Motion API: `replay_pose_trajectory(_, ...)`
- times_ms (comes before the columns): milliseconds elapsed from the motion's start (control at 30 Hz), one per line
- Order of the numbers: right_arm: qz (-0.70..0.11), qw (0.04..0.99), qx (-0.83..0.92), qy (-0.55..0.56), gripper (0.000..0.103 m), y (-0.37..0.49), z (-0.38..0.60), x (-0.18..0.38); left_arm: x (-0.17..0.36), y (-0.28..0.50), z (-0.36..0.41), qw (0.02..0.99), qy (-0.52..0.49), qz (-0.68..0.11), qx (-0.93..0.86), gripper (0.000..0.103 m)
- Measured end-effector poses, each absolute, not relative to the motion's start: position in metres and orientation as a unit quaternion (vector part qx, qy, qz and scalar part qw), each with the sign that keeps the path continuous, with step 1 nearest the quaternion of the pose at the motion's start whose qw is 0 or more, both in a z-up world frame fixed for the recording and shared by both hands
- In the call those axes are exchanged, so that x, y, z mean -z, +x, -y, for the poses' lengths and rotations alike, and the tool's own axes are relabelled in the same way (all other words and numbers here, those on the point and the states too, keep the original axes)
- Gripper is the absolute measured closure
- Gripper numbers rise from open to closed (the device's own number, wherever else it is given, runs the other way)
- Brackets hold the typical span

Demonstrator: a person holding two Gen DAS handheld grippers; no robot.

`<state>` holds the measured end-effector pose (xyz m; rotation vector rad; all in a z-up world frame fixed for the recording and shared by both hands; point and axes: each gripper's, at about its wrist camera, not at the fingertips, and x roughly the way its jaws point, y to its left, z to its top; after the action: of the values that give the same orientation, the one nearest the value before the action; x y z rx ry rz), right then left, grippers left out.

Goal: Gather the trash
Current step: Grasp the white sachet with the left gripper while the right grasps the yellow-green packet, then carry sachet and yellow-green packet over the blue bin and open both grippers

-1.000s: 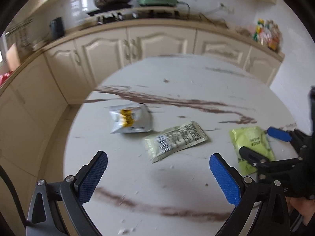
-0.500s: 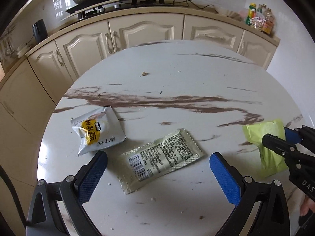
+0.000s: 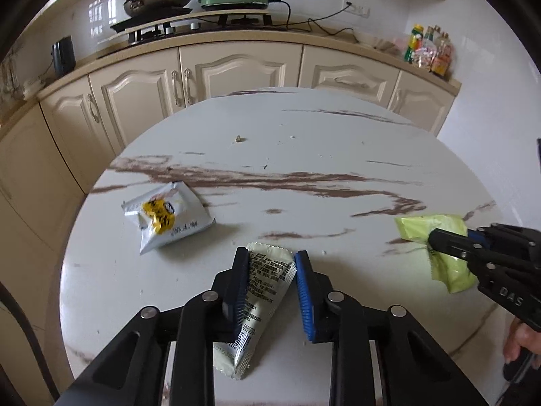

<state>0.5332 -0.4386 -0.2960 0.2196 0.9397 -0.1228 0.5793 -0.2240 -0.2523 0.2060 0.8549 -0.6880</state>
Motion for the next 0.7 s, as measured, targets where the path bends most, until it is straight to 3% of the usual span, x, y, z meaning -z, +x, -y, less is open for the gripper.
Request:
replay_pose_trajectory(400, -0.429, 0.896, 0.049, 0.105, 0.094, 0.521, 0.42, 0.28, 0.225, 0.544, 0.179, 0.847, 0.039, -0.392, 0.357, 0.083)
replay_pose_trajectory(700, -0.384, 0.92, 0.036, 0.071, 0.094, 0.507, 0.375, 0.224, 0.167, 0.505, 0.135, 0.859, 0.024, -0.344, 0.379, 0.083)
